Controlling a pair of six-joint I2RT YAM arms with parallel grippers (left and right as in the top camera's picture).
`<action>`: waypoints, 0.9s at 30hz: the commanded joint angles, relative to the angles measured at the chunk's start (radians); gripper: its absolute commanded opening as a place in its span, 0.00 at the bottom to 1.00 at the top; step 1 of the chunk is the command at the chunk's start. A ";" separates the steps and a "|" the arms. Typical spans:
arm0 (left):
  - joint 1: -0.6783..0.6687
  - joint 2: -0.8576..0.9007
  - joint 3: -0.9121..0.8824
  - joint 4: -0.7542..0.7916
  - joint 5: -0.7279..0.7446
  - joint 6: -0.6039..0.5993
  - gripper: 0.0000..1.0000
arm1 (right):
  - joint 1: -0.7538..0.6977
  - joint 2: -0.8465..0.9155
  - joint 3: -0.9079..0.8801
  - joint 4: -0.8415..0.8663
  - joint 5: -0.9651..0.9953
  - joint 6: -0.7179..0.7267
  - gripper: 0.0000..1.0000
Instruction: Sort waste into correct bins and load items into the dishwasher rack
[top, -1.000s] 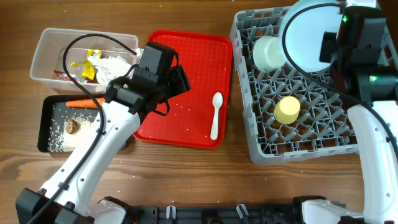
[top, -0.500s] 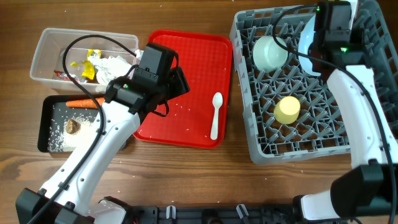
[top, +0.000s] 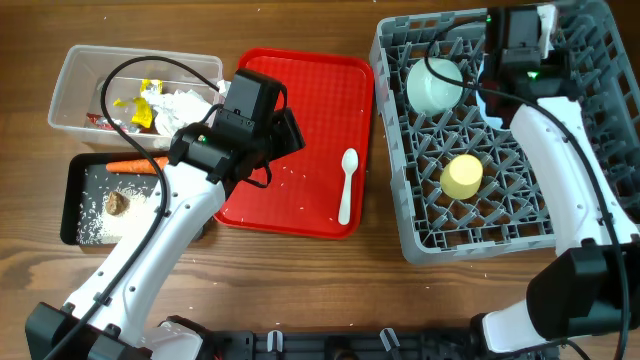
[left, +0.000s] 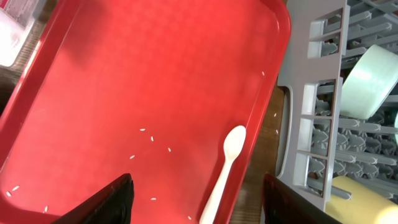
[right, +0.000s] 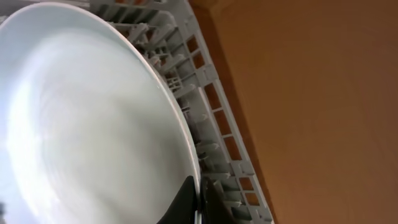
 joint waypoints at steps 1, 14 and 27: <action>0.005 -0.004 -0.003 -0.016 -0.021 0.034 0.66 | 0.013 0.016 -0.004 -0.010 0.021 0.008 0.04; 0.005 -0.004 -0.003 -0.034 -0.021 0.034 0.67 | 0.013 0.016 -0.004 -0.099 -0.323 0.123 0.28; 0.002 -0.004 -0.003 -0.095 -0.021 0.034 0.68 | 0.013 -0.061 0.011 -0.137 -0.798 0.154 0.79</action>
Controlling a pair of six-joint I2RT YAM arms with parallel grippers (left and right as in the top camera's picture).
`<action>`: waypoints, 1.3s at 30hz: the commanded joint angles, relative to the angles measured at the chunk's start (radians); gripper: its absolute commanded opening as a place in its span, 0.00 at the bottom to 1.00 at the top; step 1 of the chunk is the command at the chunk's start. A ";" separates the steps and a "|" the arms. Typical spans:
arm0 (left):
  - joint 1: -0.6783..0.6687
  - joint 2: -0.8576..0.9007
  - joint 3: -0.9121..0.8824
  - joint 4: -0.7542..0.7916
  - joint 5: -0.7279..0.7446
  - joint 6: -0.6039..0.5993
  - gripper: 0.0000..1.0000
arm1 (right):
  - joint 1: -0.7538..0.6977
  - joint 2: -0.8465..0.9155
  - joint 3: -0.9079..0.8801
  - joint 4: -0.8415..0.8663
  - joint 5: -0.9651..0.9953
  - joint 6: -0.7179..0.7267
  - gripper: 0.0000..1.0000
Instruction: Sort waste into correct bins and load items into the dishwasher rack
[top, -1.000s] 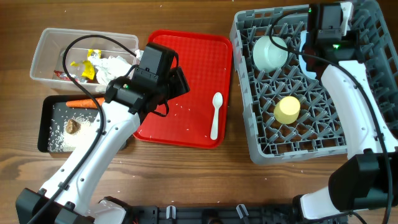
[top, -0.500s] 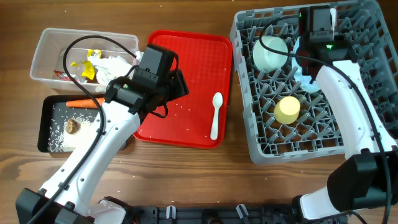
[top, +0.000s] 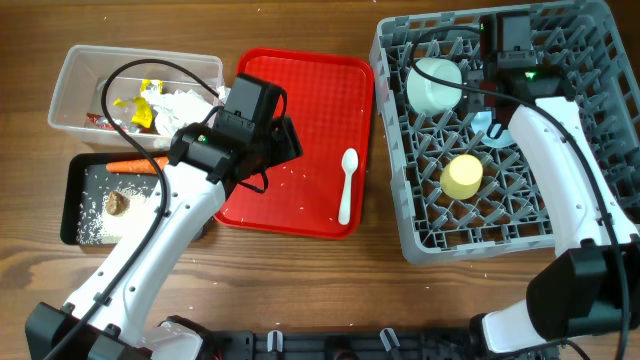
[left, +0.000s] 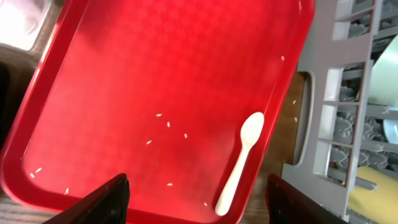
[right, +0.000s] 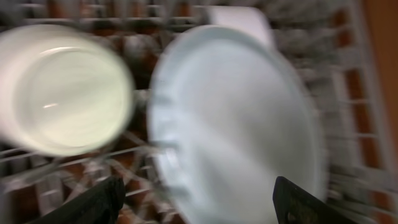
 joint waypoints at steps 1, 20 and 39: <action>0.002 -0.004 -0.003 -0.028 -0.014 0.012 0.65 | 0.005 -0.073 0.011 -0.017 -0.368 0.071 0.80; -0.193 0.243 -0.074 0.148 -0.009 0.013 0.60 | 0.002 -0.141 0.011 -0.180 -0.499 0.222 0.87; -0.266 0.445 -0.074 0.322 0.039 0.088 0.63 | -0.060 -0.140 0.010 -0.243 -0.427 0.254 0.88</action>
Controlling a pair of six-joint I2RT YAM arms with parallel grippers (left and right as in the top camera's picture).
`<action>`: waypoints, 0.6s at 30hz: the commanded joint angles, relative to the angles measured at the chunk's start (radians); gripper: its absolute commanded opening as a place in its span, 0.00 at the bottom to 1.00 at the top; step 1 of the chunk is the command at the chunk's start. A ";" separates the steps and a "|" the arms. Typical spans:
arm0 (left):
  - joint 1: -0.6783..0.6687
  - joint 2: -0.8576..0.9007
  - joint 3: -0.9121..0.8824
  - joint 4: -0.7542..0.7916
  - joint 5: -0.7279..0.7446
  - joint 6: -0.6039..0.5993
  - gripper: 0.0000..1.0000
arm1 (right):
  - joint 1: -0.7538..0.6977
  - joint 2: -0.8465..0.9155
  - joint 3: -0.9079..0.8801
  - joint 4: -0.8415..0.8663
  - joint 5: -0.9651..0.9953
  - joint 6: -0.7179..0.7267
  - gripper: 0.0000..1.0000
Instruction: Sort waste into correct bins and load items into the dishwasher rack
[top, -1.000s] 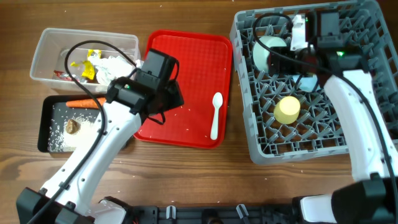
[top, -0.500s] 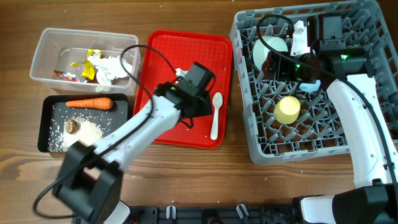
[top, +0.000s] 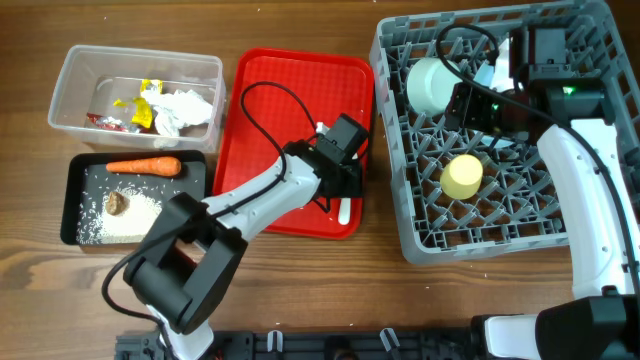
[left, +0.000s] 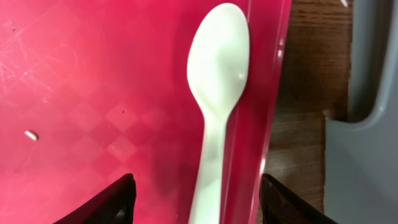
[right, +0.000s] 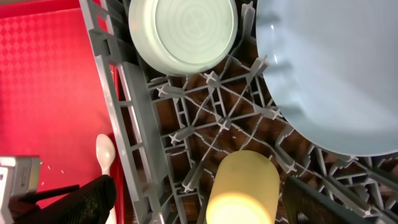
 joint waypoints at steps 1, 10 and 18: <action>0.000 0.045 -0.009 0.022 -0.023 0.019 0.63 | 0.000 -0.009 0.009 -0.011 0.018 0.005 0.88; 0.000 0.079 -0.009 0.065 -0.024 0.019 0.52 | 0.000 -0.009 0.009 -0.024 0.018 0.004 0.88; 0.000 0.104 -0.009 0.103 -0.027 0.019 0.43 | 0.000 -0.009 0.009 -0.034 0.018 0.004 0.88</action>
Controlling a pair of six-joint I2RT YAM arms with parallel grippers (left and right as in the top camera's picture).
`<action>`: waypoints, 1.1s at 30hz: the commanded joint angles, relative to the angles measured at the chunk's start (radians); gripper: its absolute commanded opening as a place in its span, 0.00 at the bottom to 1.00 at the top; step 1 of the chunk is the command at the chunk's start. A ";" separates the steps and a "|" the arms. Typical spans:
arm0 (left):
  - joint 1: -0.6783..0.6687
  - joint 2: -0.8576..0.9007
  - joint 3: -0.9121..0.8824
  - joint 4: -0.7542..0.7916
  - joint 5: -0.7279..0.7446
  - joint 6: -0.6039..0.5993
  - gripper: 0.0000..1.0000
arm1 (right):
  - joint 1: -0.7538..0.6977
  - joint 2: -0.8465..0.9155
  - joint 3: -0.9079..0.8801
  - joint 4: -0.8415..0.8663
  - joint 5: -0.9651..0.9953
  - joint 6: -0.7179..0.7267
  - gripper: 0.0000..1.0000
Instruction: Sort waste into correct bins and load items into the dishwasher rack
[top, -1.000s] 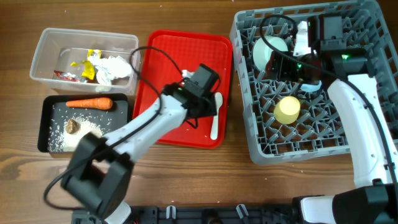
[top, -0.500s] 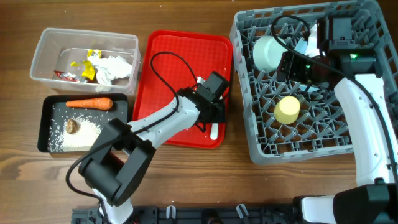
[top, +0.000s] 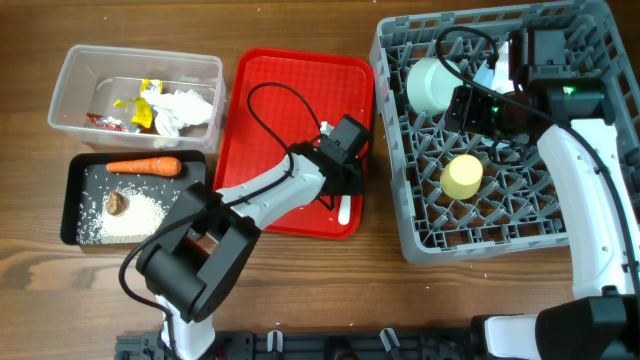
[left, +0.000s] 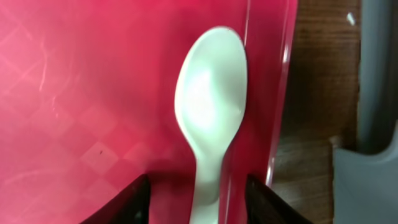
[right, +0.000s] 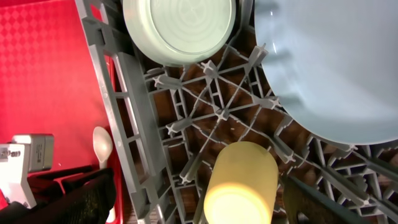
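Note:
A white plastic spoon (left: 211, 106) lies on the red tray (top: 290, 100) against its right rim. My left gripper (left: 198, 202) is low over the spoon, open, with one finger on each side of the handle; the overhead view shows the left gripper (top: 345, 172) covering most of the spoon. My right gripper (right: 199, 208) hangs open above the grey dishwasher rack (top: 400, 200). The rack holds a yellow cup (right: 239, 183), a pale green bowl (right: 179, 28) and a light blue plate (right: 339, 68).
A clear bin (top: 70, 110) with wrappers and crumpled paper stands at the back left. In front of it a black tray (top: 75, 205) holds a carrot (top: 140, 166) and rice. Loose rice grains dot the red tray.
My left gripper has come closer to the spoon and its fingers now stand narrower around the handle. The right gripper has barely shifted above the rack.
First my right gripper was shut on the blue plate at the rack's back, and the left hung open over the tray's left side. Then the plate stood in the rack, let go. Later the left gripper was down at the spoon, where it straddles the handle now.

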 joint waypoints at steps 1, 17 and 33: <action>0.000 0.035 -0.009 0.003 -0.019 0.011 0.41 | 0.000 -0.009 0.009 -0.005 0.017 0.003 0.89; 0.000 0.061 -0.009 -0.003 -0.060 0.012 0.37 | 0.000 -0.009 0.009 -0.019 0.017 0.004 0.89; 0.025 -0.025 0.030 -0.050 -0.077 0.016 0.38 | 0.001 -0.008 0.009 -0.019 -0.113 -0.010 0.90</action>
